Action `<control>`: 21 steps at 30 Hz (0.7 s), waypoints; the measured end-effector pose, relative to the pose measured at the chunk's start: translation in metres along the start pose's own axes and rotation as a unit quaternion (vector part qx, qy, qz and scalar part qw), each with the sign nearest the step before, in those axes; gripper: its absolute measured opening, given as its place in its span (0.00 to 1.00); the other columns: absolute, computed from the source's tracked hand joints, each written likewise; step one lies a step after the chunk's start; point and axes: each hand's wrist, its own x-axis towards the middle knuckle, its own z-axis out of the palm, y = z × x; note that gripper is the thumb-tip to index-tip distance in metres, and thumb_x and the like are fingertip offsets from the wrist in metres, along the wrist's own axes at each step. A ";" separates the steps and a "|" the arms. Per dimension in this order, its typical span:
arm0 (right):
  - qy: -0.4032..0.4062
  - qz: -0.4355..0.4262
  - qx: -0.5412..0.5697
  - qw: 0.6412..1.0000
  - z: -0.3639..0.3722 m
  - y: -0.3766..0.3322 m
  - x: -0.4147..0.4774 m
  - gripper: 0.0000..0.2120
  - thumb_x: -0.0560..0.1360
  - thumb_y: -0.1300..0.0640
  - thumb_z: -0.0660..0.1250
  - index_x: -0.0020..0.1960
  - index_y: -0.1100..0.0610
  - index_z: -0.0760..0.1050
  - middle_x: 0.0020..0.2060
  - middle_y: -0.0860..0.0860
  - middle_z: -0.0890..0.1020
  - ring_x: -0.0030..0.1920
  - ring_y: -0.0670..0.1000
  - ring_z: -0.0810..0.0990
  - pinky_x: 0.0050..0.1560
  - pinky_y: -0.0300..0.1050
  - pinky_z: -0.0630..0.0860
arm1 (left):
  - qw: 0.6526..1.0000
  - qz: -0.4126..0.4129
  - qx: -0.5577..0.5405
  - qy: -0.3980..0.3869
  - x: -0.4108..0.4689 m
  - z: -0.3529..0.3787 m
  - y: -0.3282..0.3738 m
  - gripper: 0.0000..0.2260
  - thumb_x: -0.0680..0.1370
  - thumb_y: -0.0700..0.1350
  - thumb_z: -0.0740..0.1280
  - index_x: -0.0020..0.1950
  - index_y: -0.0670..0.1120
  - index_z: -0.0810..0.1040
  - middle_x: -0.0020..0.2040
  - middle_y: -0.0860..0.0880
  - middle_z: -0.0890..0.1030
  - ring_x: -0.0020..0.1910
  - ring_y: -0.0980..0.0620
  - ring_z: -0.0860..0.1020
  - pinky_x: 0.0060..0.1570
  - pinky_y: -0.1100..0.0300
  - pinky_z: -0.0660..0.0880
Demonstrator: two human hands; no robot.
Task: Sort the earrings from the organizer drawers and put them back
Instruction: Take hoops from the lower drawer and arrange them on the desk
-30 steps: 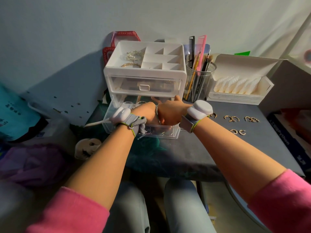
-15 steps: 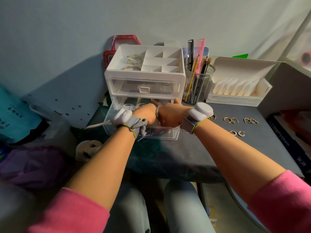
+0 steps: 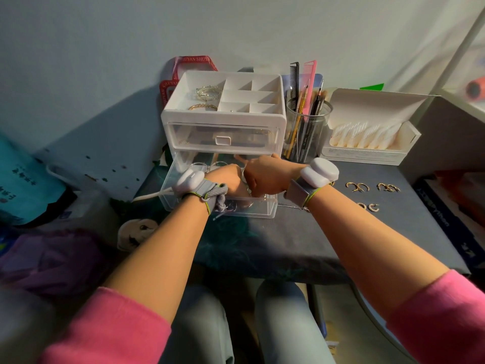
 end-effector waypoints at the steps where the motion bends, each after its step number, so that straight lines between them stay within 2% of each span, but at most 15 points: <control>1: 0.004 0.001 0.009 1.000 0.000 0.001 0.000 0.11 0.73 0.57 0.67 0.54 0.58 0.80 0.49 0.54 0.82 0.47 0.55 0.78 0.49 0.47 0.69 | 1.000 0.001 -0.003 0.002 -0.001 -0.001 0.000 0.12 0.76 0.37 0.64 0.33 0.45 0.70 0.33 0.48 0.73 0.28 0.54 0.68 0.19 0.70 0.64; 3: 0.016 0.006 0.040 0.999 -0.002 0.004 -0.001 0.11 0.73 0.59 0.67 0.53 0.60 0.81 0.48 0.55 0.82 0.44 0.53 0.76 0.47 0.46 0.71 | 1.000 -0.015 -0.017 0.008 -0.005 -0.005 0.001 0.08 0.74 0.39 0.66 0.35 0.43 0.74 0.31 0.47 0.73 0.32 0.48 0.73 0.24 0.64 0.65; 4: 0.027 0.007 0.059 0.998 -0.004 0.006 -0.002 0.10 0.73 0.60 0.67 0.53 0.60 0.80 0.48 0.55 0.83 0.44 0.53 0.77 0.47 0.46 0.73 | 0.999 -0.026 -0.025 0.013 -0.007 -0.007 0.001 0.06 0.73 0.40 0.67 0.37 0.42 0.75 0.30 0.47 0.73 0.33 0.46 0.74 0.25 0.63 0.65; 6: 0.057 0.004 0.097 0.994 -0.005 0.010 -0.004 0.10 0.74 0.61 0.66 0.53 0.62 0.80 0.49 0.57 0.83 0.47 0.55 0.81 0.49 0.48 0.77 | 0.997 -0.044 -0.057 0.018 -0.014 -0.013 0.006 0.08 0.70 0.43 0.71 0.36 0.42 0.74 0.29 0.47 0.72 0.30 0.48 0.70 0.26 0.62 0.64; 8: 0.071 -0.001 0.120 0.990 -0.006 0.012 -0.007 0.11 0.75 0.62 0.66 0.55 0.61 0.80 0.50 0.57 0.84 0.49 0.55 0.81 0.52 0.48 0.78 | 0.994 -0.050 -0.095 0.022 -0.023 -0.019 0.011 0.10 0.67 0.43 0.74 0.34 0.48 0.73 0.29 0.48 0.71 0.27 0.51 0.67 0.27 0.62 0.62; 9: 0.074 -0.004 0.128 0.989 -0.005 0.013 -0.008 0.11 0.75 0.62 0.66 0.55 0.61 0.81 0.50 0.56 0.84 0.49 0.55 0.81 0.53 0.47 0.77 | 0.992 -0.052 -0.113 0.025 -0.027 -0.022 0.013 0.10 0.67 0.42 0.74 0.36 0.52 0.73 0.28 0.48 0.71 0.27 0.52 0.66 0.27 0.62 0.62; 10: 0.079 -0.007 0.135 0.988 -0.005 0.014 -0.009 0.10 0.74 0.62 0.66 0.54 0.60 0.82 0.49 0.56 0.84 0.49 0.54 0.82 0.53 0.47 0.77 | 0.990 -0.051 -0.125 0.033 -0.030 -0.024 0.015 0.10 0.67 0.41 0.74 0.39 0.52 0.75 0.28 0.49 0.70 0.27 0.52 0.66 0.27 0.62 0.62; 13: 0.105 0.002 0.175 0.979 -0.002 0.016 -0.009 0.10 0.73 0.63 0.67 0.52 0.58 0.84 0.48 0.55 0.85 0.46 0.52 0.81 0.51 0.45 0.77 | 0.985 -0.061 -0.156 0.052 -0.034 -0.026 0.019 0.10 0.67 0.43 0.75 0.43 0.48 0.76 0.27 0.50 0.71 0.26 0.53 0.66 0.27 0.62 0.62; 14: 0.115 0.005 0.188 0.975 0.000 0.017 -0.009 0.10 0.73 0.63 0.67 0.52 0.57 0.84 0.48 0.54 0.85 0.46 0.51 0.81 0.50 0.43 0.77 | 0.982 -0.066 -0.165 0.060 -0.034 -0.026 0.020 0.09 0.67 0.43 0.75 0.42 0.50 0.77 0.26 0.50 0.72 0.26 0.53 0.67 0.27 0.62 0.63; 16: 0.132 0.010 0.212 0.968 0.003 0.017 -0.009 0.10 0.73 0.62 0.67 0.51 0.57 0.84 0.47 0.54 0.85 0.46 0.50 0.80 0.50 0.43 0.76 | 0.977 -0.079 -0.182 0.075 -0.034 -0.026 0.021 0.05 0.66 0.43 0.75 0.35 0.46 0.80 0.26 0.49 0.77 0.24 0.53 0.70 0.29 0.63 0.67; 18: 0.146 0.015 0.238 0.960 0.005 0.018 -0.009 0.09 0.72 0.63 0.67 0.50 0.58 0.84 0.47 0.54 0.85 0.44 0.49 0.79 0.49 0.43 0.76 | 0.970 -0.093 -0.210 0.080 -0.032 -0.023 0.020 0.05 0.68 0.42 0.74 0.36 0.41 0.81 0.28 0.47 0.81 0.22 0.53 0.72 0.29 0.63 0.70; 21: 0.162 0.025 0.259 0.952 0.007 0.021 -0.010 0.09 0.72 0.64 0.66 0.48 0.58 0.84 0.45 0.53 0.85 0.42 0.48 0.77 0.47 0.40 0.74 | 0.951 -0.085 -0.284 0.084 -0.031 -0.018 0.021 0.03 0.69 0.36 0.72 0.36 0.39 0.80 0.28 0.44 0.81 0.26 0.48 0.78 0.30 0.59 0.75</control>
